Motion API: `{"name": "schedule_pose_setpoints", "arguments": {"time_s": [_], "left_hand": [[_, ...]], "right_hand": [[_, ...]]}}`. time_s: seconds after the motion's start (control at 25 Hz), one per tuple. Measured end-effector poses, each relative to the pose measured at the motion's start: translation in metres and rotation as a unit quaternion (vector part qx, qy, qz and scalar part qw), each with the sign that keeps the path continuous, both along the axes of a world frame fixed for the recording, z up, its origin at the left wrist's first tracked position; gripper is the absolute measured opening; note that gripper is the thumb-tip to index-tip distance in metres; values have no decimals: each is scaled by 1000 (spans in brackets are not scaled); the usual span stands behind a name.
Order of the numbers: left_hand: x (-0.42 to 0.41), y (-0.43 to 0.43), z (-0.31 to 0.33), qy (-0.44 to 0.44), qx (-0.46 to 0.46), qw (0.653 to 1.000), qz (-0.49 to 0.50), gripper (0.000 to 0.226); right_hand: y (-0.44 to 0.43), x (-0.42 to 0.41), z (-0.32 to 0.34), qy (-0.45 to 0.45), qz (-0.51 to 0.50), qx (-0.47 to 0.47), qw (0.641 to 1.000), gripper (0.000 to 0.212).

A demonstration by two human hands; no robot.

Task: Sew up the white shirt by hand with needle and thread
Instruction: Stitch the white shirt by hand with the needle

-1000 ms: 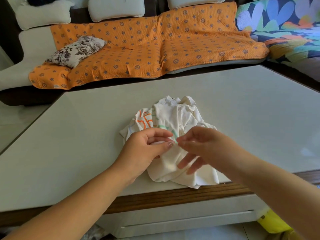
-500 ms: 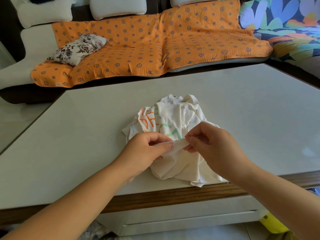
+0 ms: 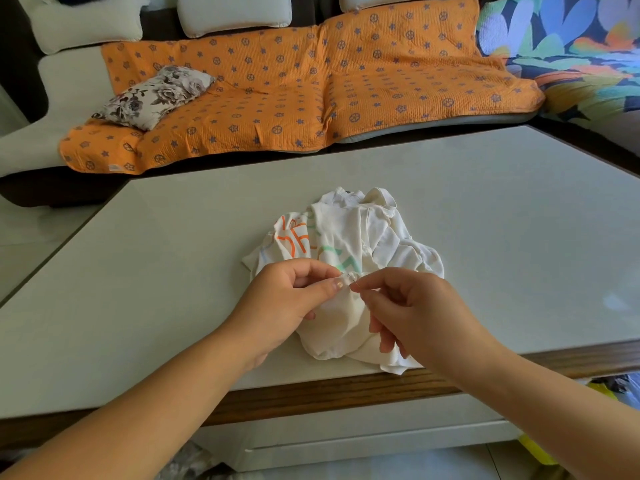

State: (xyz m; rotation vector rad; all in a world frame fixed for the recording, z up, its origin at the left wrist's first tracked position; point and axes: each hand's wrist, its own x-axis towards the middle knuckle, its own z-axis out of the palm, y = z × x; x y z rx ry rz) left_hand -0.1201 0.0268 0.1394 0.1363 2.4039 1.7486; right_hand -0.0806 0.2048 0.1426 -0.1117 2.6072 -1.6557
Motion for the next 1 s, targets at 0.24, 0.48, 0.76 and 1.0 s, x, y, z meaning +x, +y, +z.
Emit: {"name": "schedule_pose_setpoints", "arguments": {"time_s": [0.24, 0.48, 0.76, 1.0], "left_hand": [[0, 1, -1, -2, 0, 1000, 2, 5], [2, 2, 0, 10, -8, 1000, 3, 6], [3, 3, -2, 25, -17, 999, 13, 11], [5, 7, -2, 42, -8, 998, 46, 8]], "right_hand": [[-2, -2, -1, -16, -4, -10, 1000, 20], [-3, -3, -3, -22, -9, -7, 1000, 22], [-6, -3, -6, -18, -18, -6, 1000, 21], [-8, -1, -10, -24, -16, -7, 1000, 19]]}}
